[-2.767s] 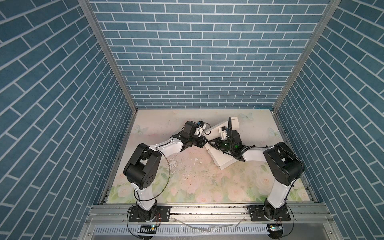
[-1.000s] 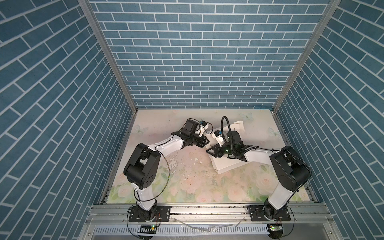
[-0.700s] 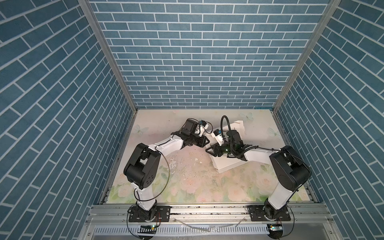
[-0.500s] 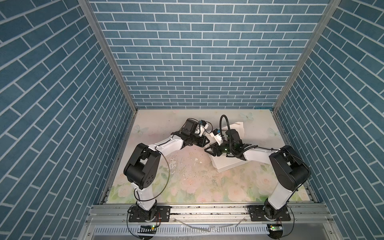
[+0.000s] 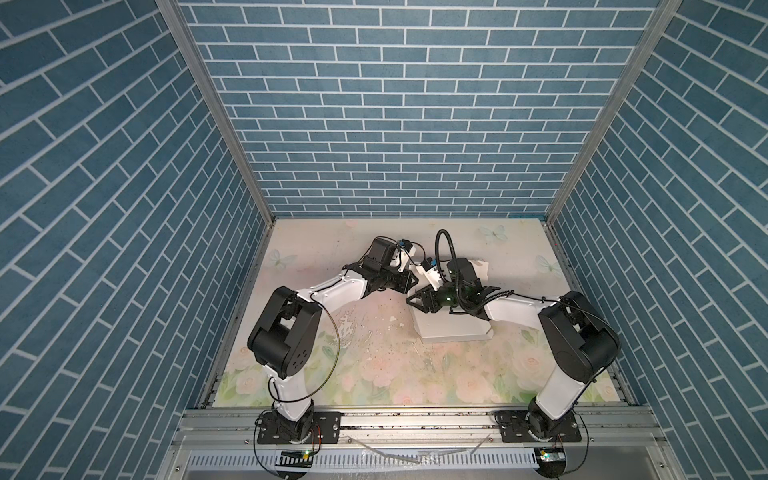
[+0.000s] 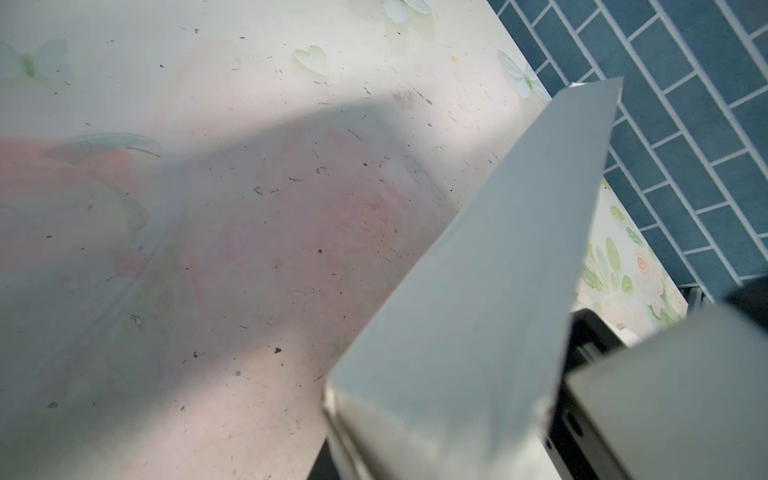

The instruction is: Fold the paper box

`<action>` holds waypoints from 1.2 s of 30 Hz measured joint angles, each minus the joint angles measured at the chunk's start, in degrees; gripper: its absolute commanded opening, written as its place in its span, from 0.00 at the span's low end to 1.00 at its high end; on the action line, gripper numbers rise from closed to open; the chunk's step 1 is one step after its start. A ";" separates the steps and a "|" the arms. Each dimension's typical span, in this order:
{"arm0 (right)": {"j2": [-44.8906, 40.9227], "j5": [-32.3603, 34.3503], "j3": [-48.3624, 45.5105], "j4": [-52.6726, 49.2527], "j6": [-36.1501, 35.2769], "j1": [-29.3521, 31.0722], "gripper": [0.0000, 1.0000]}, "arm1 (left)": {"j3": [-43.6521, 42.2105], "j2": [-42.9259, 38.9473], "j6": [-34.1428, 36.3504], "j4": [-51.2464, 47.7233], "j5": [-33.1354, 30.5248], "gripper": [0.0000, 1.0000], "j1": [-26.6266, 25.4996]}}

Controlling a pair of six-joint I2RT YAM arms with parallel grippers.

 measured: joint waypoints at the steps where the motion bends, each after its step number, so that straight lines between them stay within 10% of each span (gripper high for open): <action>1: -0.57 0.83 -0.15 -0.90 0.00 0.00 0.56 | -0.11 0.00 0.17 0.04 -0.55 0.20 0.00; 16: -15.21 15.74 -4.09 -10.88 8.15 0.00 0.48 | 3.02 1.90 2.47 -7.85 -7.10 0.21 -0.02; 36: -1.44 29.62 6.97 -19.61 27.69 0.83 0.22 | 11.50 9.42 1.57 -21.11 -13.60 0.15 -0.11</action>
